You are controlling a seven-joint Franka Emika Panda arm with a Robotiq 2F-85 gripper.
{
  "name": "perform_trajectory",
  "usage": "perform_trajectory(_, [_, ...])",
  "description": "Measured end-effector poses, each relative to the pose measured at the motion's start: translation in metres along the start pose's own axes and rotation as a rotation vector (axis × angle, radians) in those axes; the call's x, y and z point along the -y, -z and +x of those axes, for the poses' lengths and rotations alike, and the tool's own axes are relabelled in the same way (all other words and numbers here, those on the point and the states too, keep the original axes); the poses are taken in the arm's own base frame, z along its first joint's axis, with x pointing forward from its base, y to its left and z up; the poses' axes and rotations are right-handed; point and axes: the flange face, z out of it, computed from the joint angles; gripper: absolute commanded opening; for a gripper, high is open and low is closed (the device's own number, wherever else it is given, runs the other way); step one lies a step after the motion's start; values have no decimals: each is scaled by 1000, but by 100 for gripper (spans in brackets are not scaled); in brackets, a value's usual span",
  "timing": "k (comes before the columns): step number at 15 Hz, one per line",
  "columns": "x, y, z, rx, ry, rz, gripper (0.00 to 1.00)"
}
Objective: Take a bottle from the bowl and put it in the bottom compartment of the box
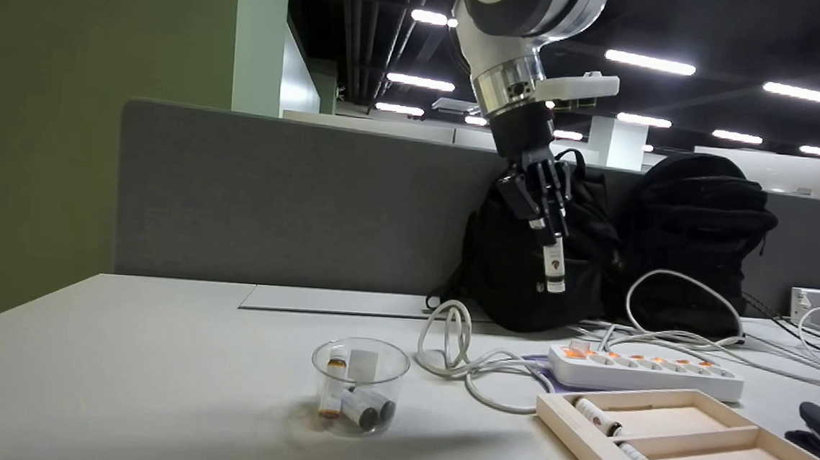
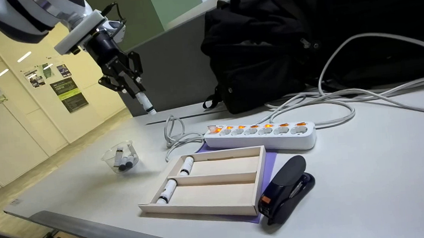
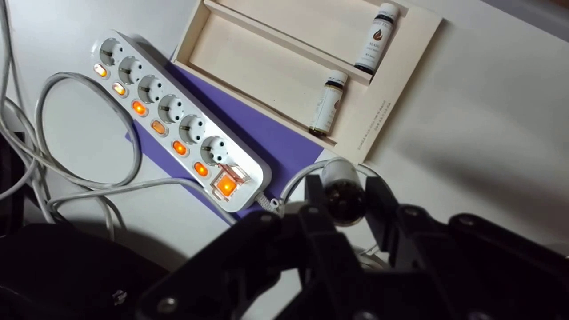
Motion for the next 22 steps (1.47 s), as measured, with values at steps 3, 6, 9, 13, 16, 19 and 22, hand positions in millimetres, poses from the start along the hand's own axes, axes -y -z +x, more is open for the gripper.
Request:
perform_trajectory(3, [7,2,2,-4,13,-2,28])
perform_trajectory(6, [7,2,2,-4,14,-2,7])
perform_trajectory(9, [1,-4,2,6,5,5,7])
perform_trajectory(13, [-39,-36,1,18,-12,90,7])
perform_trajectory(16, [-48,-69,-1,65,46,217,7])
perform_trajectory(19, [-32,-103,-9,140,101,327,7])
perform_trajectory(22, [-14,-139,-26,219,108,392,7])
